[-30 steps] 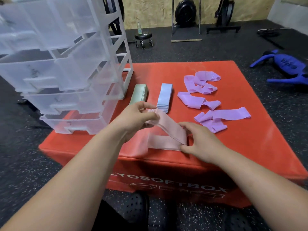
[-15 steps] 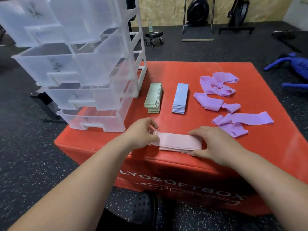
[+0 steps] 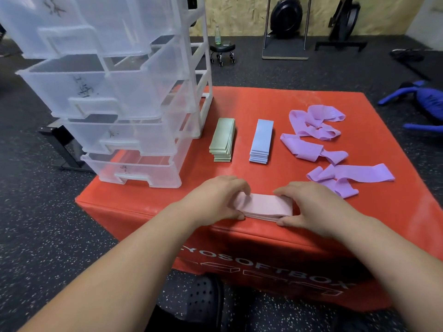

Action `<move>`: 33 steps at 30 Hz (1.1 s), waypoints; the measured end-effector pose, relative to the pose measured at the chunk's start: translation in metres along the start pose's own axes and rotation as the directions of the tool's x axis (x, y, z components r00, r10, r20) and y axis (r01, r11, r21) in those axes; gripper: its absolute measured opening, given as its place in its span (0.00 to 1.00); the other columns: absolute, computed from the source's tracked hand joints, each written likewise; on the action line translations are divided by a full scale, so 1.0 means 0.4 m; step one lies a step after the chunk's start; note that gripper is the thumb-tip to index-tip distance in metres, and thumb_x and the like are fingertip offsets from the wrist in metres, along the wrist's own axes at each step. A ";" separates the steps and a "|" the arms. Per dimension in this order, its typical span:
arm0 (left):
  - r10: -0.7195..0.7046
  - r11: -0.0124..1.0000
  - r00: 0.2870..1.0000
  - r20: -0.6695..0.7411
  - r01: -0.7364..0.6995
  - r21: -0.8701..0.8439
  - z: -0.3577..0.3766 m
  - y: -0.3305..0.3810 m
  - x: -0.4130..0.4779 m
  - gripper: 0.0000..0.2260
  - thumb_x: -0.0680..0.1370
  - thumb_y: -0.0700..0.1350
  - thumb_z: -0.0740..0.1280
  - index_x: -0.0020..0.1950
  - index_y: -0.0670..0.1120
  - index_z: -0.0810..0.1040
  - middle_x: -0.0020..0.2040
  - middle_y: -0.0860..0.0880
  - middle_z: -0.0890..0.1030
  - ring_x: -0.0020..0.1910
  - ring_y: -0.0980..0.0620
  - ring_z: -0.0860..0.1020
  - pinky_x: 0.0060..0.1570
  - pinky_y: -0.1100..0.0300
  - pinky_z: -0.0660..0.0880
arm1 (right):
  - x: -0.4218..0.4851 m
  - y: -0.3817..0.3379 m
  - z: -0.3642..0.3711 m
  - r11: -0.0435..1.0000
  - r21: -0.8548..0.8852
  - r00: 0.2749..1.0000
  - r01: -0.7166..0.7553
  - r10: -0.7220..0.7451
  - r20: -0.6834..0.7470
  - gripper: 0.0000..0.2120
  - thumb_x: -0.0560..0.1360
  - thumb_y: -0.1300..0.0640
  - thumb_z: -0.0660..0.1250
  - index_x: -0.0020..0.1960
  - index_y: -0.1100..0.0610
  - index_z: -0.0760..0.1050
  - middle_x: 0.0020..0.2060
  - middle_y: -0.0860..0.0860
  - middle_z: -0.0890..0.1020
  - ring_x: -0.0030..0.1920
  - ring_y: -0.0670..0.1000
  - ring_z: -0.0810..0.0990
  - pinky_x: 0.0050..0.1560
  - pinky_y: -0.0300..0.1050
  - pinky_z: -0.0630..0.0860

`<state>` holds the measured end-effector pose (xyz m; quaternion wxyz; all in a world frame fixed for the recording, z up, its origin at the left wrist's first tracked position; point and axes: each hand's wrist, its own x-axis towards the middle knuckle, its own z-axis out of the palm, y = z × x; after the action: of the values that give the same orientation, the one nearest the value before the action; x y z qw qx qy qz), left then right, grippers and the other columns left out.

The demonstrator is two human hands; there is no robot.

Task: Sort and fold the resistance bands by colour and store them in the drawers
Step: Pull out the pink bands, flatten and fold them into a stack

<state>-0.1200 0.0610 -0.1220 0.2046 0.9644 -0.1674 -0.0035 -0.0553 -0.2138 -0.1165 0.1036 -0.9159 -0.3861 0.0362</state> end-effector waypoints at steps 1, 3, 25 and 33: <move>0.006 1.000 1.000 -0.007 -0.006 0.013 -0.002 -0.001 0.001 0.24 0.70 0.54 0.82 0.62 0.56 0.77 0.54 0.58 0.79 0.51 0.56 0.73 0.49 0.58 0.70 | 0.000 0.001 -0.002 1.000 0.001 1.000 -0.007 0.007 0.002 0.33 0.68 0.35 0.77 0.70 0.44 0.75 0.55 0.43 0.80 0.57 0.47 0.78 0.57 0.47 0.75; 0.013 1.000 1.000 -0.014 -0.013 0.020 -0.002 -0.001 0.001 0.24 0.70 0.56 0.81 0.62 0.57 0.77 0.55 0.59 0.79 0.52 0.57 0.74 0.50 0.58 0.71 | -0.002 0.001 -0.004 1.000 -0.013 1.000 -0.021 0.021 0.007 0.34 0.68 0.34 0.76 0.70 0.43 0.74 0.57 0.42 0.79 0.59 0.47 0.78 0.57 0.47 0.76; 0.053 0.998 0.996 -0.076 -0.055 -0.018 0.019 -0.011 -0.005 0.17 0.70 0.57 0.81 0.52 0.56 0.79 0.46 0.57 0.77 0.47 0.55 0.74 0.49 0.49 0.77 | 0.010 -0.070 -0.006 0.700 0.522 0.854 -0.487 0.507 0.118 0.21 0.69 0.57 0.77 0.59 0.49 0.76 0.37 0.46 0.82 0.38 0.48 0.80 0.39 0.43 0.72; -0.084 0.927 0.968 -0.235 -0.011 -0.375 -0.005 0.055 -0.028 0.28 0.68 0.58 0.84 0.53 0.51 0.69 0.62 0.59 0.79 0.61 0.54 0.78 0.60 0.51 0.76 | 0.049 -0.167 -0.097 0.638 0.757 0.905 -0.143 0.393 -0.161 0.23 0.66 0.65 0.73 0.56 0.44 0.77 0.45 0.50 0.82 0.41 0.55 0.82 0.44 0.50 0.81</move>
<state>-0.1375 0.0465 -0.1121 0.4033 0.9037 -0.1188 0.0811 -0.0828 -0.1606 -0.0639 0.5122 -0.8387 -0.1758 0.0575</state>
